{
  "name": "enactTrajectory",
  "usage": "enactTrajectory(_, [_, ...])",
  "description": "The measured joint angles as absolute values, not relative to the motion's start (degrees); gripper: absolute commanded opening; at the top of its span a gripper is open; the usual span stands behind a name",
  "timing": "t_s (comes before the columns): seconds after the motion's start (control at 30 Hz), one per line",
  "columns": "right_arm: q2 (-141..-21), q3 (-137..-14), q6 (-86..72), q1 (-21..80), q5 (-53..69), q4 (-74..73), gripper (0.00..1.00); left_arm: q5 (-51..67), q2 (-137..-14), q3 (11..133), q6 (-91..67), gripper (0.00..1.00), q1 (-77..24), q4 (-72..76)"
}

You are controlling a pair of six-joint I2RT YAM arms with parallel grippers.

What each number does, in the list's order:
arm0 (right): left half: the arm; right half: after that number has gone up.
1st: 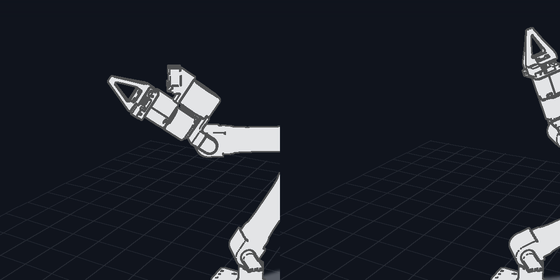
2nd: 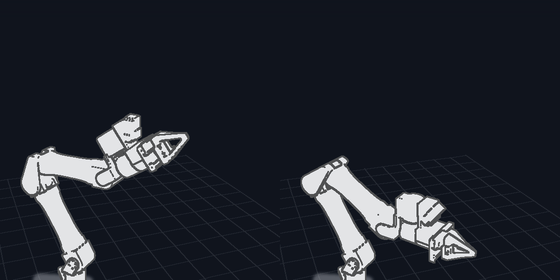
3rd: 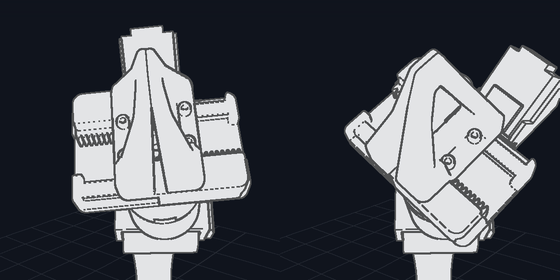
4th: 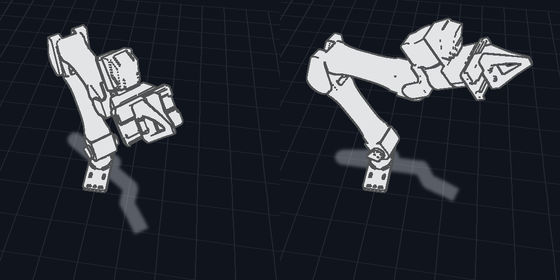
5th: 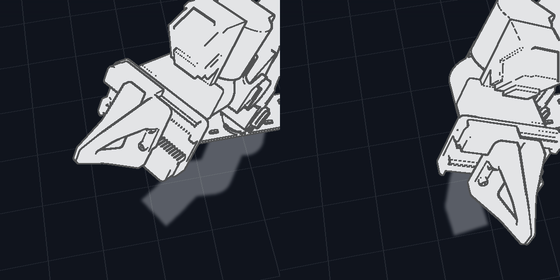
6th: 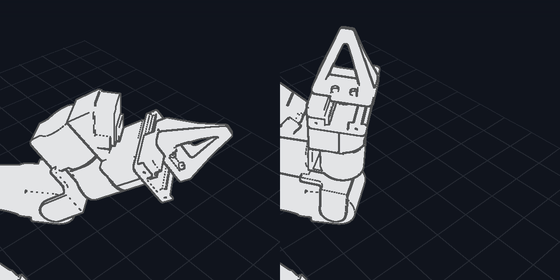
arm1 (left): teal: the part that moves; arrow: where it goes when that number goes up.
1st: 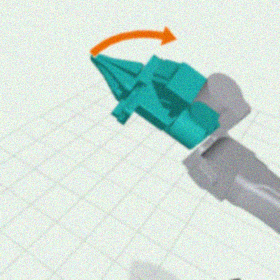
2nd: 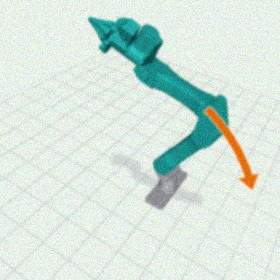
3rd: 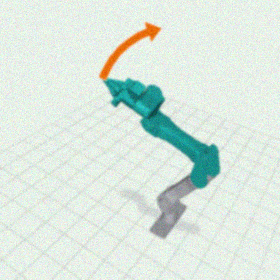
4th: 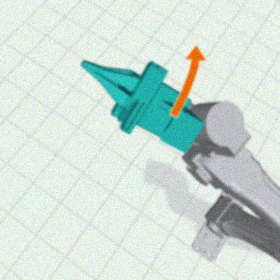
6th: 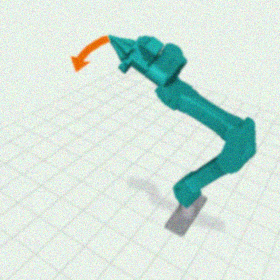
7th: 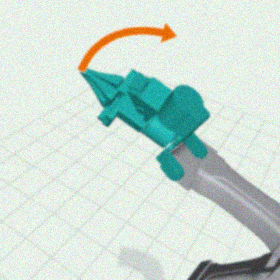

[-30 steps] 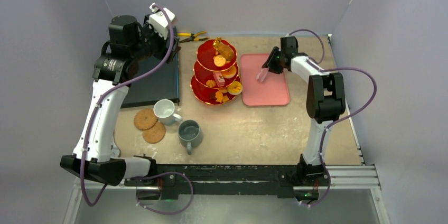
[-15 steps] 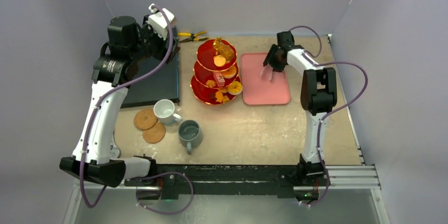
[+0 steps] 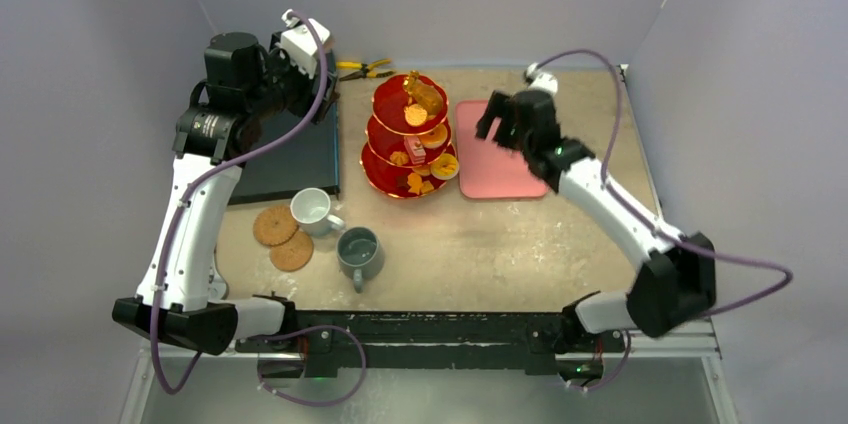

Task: Serve the afternoon tea
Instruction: Place the clamp on the tray, then move the cup to the center of the board.

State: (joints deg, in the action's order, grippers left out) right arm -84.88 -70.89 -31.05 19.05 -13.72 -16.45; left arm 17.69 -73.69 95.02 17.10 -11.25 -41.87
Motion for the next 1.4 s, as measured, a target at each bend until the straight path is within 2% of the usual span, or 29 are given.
enactTrajectory(0.13, [-73.65, -58.5, -33.5, 36.23, -16.45, -12.99, 0.81, 17.56, -73.84, 95.39, 17.06, 0.67, -11.25, -42.72])
enactTrajectory(0.3, [-68.69, -51.59, -38.39, 51.79, -21.15, -12.93, 0.82, 17.54, -73.87, 95.44, 16.67, 0.67, -11.25, -44.25])
enactTrajectory(0.43, [-72.1, -52.86, -40.21, 63.7, -26.28, -12.64, 0.85, 17.19, -73.8, 95.26, 16.47, 0.68, -11.14, -46.04])
enactTrajectory(0.57, [-83.37, -59.18, -40.1, 71.85, -28.03, -12.67, 0.88, 16.38, -72.38, 92.97, 16.58, 0.71, -10.07, -46.81])
enactTrajectory(0.7, [-90.61, -61.08, -39.55, 75.64, -27.75, -11.57, 0.91, 15.66, -70.24, 91.0, 16.93, 0.77, -8.71, -48.69])
enactTrajectory(0.9, [-94.3, -61.06, -37.78, 76.03, -27.38, -8.67, 0.91, 14.61, -69.45, 90.72, 17.65, 0.85, -6.94, -49.67])
enactTrajectory(1.23, [-98.35, -60.99, -35.4, 75.94, -27.53, -1.65, 0.85, 13.58, -69.41, 88.66, 18.0, 0.87, -5.56, -50.28])
enactTrajectory(1.4, [-100.82, -60.99, -34.81, 75.64, -27.97, 1.04, 0.81, 13.17, -69.32, 87.26, 19.09, 0.85, -5.23, -50.63])
